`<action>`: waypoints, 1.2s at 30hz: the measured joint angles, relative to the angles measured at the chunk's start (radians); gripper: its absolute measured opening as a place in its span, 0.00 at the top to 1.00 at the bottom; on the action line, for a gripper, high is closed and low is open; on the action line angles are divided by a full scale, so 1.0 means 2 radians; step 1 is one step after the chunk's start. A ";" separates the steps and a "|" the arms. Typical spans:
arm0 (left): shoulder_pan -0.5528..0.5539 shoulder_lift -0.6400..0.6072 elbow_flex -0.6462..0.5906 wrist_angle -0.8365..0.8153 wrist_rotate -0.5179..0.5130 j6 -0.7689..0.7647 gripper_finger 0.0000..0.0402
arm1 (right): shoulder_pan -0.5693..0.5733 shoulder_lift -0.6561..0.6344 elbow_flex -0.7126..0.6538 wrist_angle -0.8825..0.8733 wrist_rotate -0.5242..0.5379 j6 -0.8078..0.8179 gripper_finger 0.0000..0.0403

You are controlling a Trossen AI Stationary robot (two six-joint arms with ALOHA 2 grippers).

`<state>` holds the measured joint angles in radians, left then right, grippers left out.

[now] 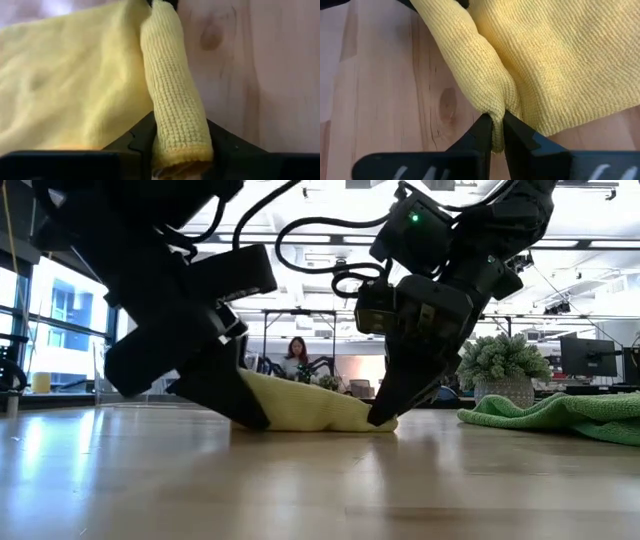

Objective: Roll microfiber towels into tight, uniform cylinder then place into a basket
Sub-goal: Roll the yellow microfiber cloth

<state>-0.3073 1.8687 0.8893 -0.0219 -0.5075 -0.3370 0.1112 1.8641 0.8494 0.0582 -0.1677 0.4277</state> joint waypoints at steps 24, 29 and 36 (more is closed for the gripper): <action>-0.053 -0.099 0.014 -0.071 -0.038 -0.008 0.57 | 0.000 0.000 0.000 0.001 -0.001 -0.013 0.94; -0.041 -0.061 0.014 -0.029 -0.044 0.004 0.57 | 0.000 0.000 0.000 0.001 -0.003 -0.013 0.94; -0.029 -0.026 0.014 -0.021 -0.048 -0.009 0.57 | 0.000 0.000 0.000 -0.001 -0.002 -0.014 0.94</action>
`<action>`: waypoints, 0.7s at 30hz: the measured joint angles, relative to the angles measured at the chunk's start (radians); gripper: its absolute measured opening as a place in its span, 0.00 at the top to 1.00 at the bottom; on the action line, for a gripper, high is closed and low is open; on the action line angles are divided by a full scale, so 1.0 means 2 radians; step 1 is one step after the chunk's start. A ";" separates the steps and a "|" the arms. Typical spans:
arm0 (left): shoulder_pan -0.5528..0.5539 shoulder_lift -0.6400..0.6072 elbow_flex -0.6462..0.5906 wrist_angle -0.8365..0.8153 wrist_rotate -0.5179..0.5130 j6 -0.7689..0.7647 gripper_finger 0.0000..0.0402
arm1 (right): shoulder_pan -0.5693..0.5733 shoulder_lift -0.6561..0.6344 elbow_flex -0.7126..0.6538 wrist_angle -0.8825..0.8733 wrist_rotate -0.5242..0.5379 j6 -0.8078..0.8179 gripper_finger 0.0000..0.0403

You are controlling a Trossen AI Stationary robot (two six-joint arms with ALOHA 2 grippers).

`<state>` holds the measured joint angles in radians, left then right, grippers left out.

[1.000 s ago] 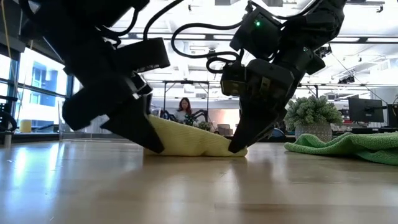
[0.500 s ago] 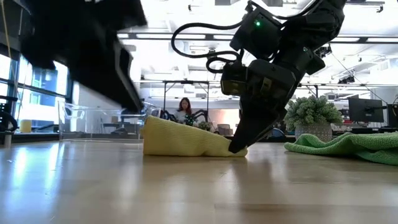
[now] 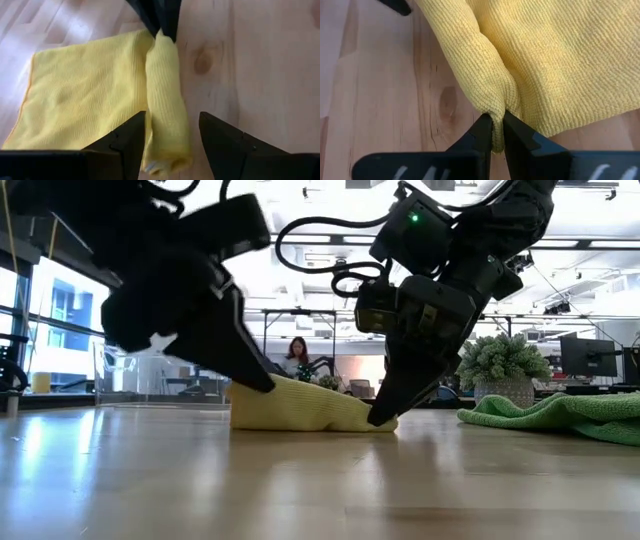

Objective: Roll microfiber towels into tight, uniform cylinder then place into a basket
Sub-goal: Roll the yellow microfiber cloth

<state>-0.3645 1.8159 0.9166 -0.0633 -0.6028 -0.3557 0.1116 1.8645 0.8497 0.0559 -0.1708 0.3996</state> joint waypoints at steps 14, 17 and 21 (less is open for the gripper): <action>0.000 0.028 0.000 0.002 -0.015 -0.055 0.79 | 0.000 0.000 0.000 0.001 0.000 -0.007 0.94; 0.000 0.028 0.000 0.001 -0.015 -0.078 0.88 | 0.000 0.000 0.000 0.001 0.000 -0.008 0.94; 0.002 0.028 -0.006 0.004 0.002 -0.128 0.98 | 0.000 -0.003 0.000 -0.001 0.000 -0.020 0.93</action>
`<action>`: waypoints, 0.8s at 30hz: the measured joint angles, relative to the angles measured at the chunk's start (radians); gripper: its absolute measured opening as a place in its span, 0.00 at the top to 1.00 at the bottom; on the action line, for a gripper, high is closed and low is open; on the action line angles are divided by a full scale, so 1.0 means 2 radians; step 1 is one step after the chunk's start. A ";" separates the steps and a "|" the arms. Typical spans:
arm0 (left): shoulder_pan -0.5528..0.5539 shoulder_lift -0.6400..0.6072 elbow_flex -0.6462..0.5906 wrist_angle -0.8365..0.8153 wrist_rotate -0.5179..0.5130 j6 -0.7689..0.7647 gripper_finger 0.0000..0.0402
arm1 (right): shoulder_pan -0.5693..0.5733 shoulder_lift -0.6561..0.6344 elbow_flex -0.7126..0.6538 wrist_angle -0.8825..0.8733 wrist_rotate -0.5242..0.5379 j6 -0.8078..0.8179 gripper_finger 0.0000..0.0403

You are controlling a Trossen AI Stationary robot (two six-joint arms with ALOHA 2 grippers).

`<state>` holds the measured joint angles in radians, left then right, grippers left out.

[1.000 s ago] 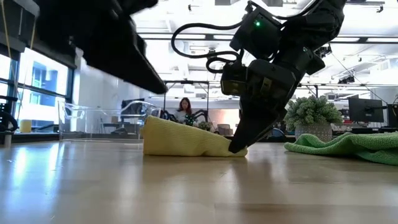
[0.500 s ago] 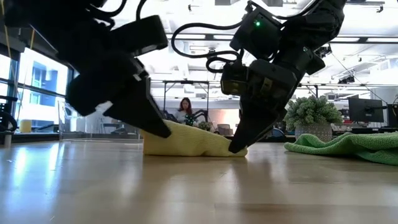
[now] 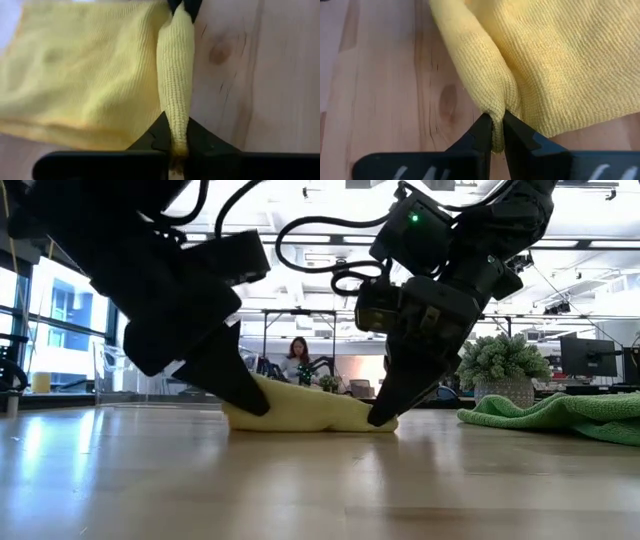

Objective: Roll microfiber towels into tight, uniform cylinder then place into a basket
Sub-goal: Roll the yellow microfiber cloth

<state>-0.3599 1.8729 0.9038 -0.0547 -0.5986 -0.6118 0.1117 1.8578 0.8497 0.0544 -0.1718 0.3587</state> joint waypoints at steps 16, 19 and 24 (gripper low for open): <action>0.055 -0.005 -0.099 0.189 0.170 -0.123 0.99 | 0.049 -0.087 -0.003 -0.052 0.010 -0.149 0.74; 0.072 -0.005 -0.099 0.193 0.210 -0.125 0.99 | 0.088 -0.091 -0.002 -0.032 0.063 -0.209 0.74; 0.093 -0.004 -0.100 0.202 0.252 -0.125 0.99 | 0.144 -0.071 -0.002 -0.010 0.181 -0.285 0.76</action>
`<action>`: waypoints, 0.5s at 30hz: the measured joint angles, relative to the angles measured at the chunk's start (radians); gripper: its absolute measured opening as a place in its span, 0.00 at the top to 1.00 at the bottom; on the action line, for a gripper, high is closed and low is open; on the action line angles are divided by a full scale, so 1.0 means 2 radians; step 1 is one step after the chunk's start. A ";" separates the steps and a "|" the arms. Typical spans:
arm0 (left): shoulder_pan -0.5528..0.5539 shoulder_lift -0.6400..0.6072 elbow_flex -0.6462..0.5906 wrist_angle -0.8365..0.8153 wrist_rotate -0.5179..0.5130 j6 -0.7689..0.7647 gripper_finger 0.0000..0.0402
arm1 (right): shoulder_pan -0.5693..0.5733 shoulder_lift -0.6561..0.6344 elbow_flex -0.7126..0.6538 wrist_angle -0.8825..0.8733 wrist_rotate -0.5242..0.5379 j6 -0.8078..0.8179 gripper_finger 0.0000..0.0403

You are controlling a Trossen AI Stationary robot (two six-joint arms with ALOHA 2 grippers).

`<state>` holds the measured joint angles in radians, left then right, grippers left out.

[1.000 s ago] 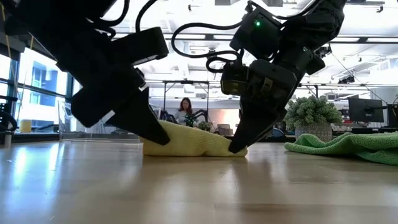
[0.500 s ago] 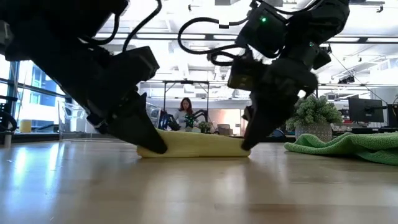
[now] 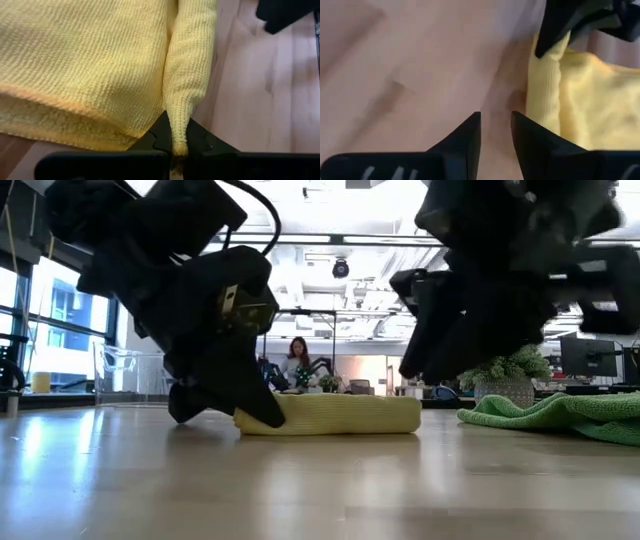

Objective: Roll microfiber towels into tight, uniform cylinder then place into a basket
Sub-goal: Roll the yellow microfiber cloth

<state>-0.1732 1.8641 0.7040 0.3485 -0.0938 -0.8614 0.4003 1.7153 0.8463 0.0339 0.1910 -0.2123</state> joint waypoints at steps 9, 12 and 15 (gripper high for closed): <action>0.008 0.000 -0.001 0.004 0.011 0.004 0.99 | 0.005 0.052 0.001 0.026 0.106 -0.003 0.77; 0.008 0.000 -0.001 0.004 0.009 0.004 0.99 | 0.000 0.053 0.001 0.032 0.114 -0.004 0.76; 0.008 0.000 -0.001 0.005 0.009 0.004 0.99 | -0.004 0.053 0.001 0.044 0.111 -0.005 0.74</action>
<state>-0.1577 1.8648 0.7017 0.3592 -0.0763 -0.8536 0.3932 1.8214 0.8478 0.1220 0.4139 -0.2217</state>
